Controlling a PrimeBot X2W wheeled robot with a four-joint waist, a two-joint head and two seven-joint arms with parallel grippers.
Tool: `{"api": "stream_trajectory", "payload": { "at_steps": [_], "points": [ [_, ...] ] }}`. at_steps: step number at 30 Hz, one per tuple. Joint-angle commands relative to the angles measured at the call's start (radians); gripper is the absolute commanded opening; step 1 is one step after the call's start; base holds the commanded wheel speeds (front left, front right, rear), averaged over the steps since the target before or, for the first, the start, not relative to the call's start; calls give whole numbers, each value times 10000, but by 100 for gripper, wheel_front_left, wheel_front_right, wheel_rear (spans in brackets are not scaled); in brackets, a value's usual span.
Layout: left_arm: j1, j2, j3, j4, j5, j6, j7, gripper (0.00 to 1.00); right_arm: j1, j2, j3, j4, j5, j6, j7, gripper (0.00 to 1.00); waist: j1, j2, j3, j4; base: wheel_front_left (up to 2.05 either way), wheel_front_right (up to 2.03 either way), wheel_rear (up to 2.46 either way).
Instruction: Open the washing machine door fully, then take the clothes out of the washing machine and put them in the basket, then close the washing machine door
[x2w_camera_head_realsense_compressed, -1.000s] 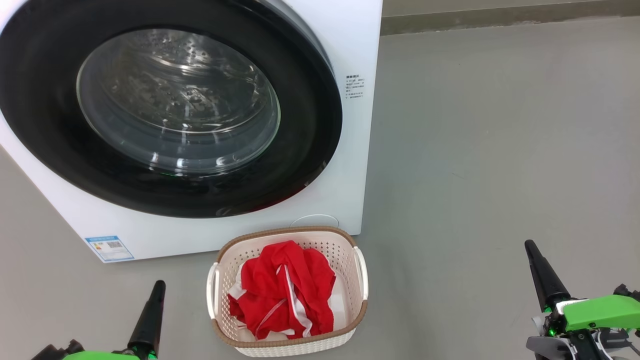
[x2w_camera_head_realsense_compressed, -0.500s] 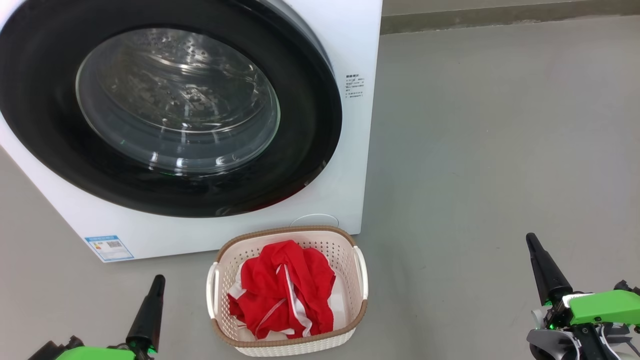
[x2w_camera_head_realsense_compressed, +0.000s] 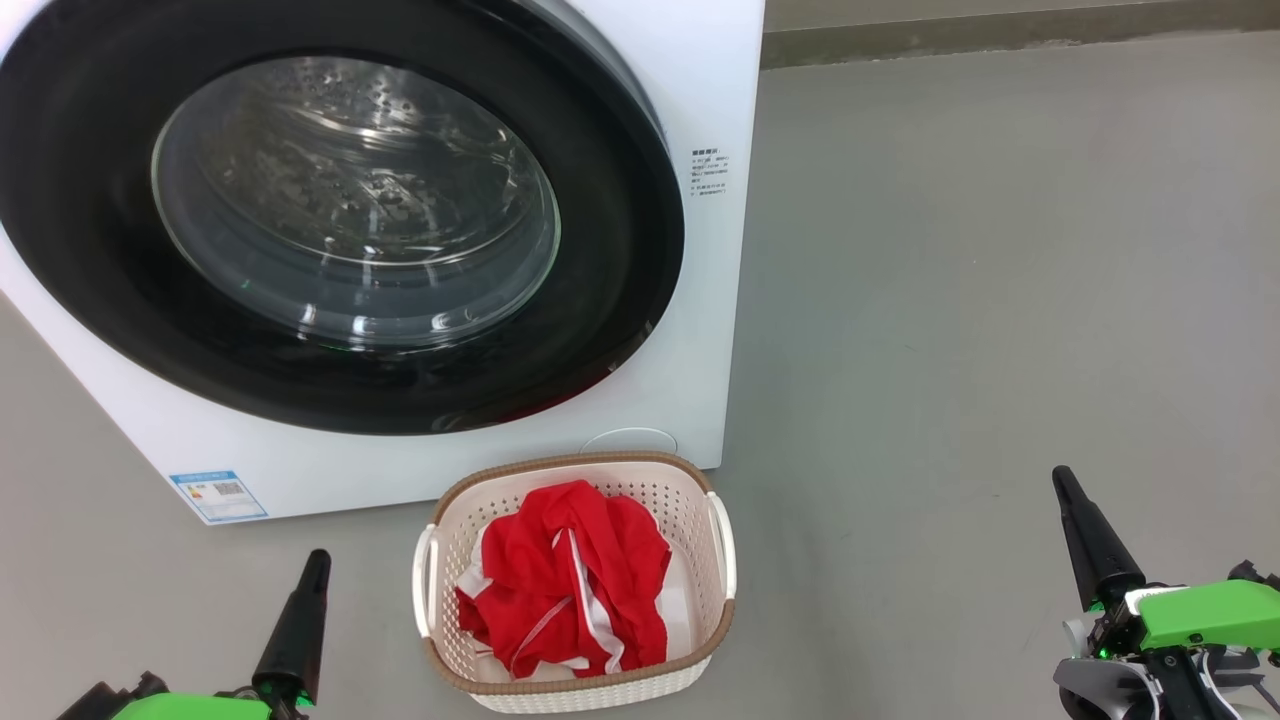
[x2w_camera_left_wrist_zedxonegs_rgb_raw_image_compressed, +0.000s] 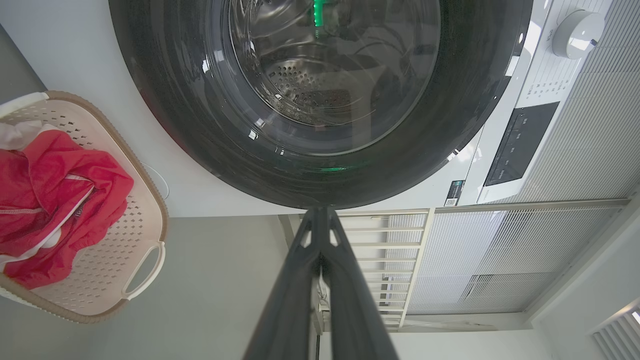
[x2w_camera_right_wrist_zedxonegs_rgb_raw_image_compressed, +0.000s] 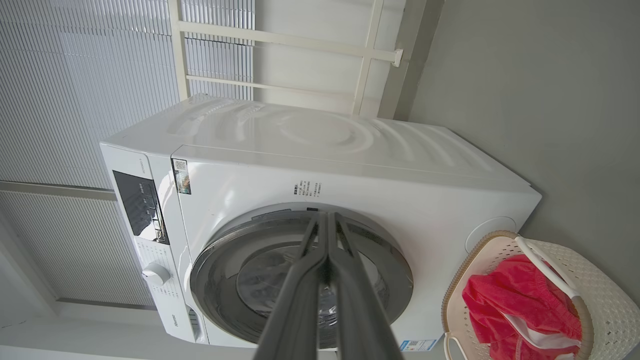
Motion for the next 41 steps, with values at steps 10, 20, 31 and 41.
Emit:
{"api": "stream_trajectory", "payload": {
  "at_steps": [10,20,31,41],
  "points": [
    [-398,88,365,-201,-77,-71,55,0,-425,-53,141,-300,4,4,54,0,0,-1,0,0,0,0,0],
    [-399,83,373,-201,-70,-71,62,0,-425,-51,138,-300,1,4,57,0,0,-1,0,0,0,0,0],
    [-400,78,380,-201,-64,-71,68,0,-425,-49,135,-300,-1,4,59,0,0,-1,0,0,0,0,0],
    [-400,74,386,-201,-59,-71,72,0,-426,-47,133,-299,-3,4,61,0,0,-1,0,0,0,0,0]
  ]
}}
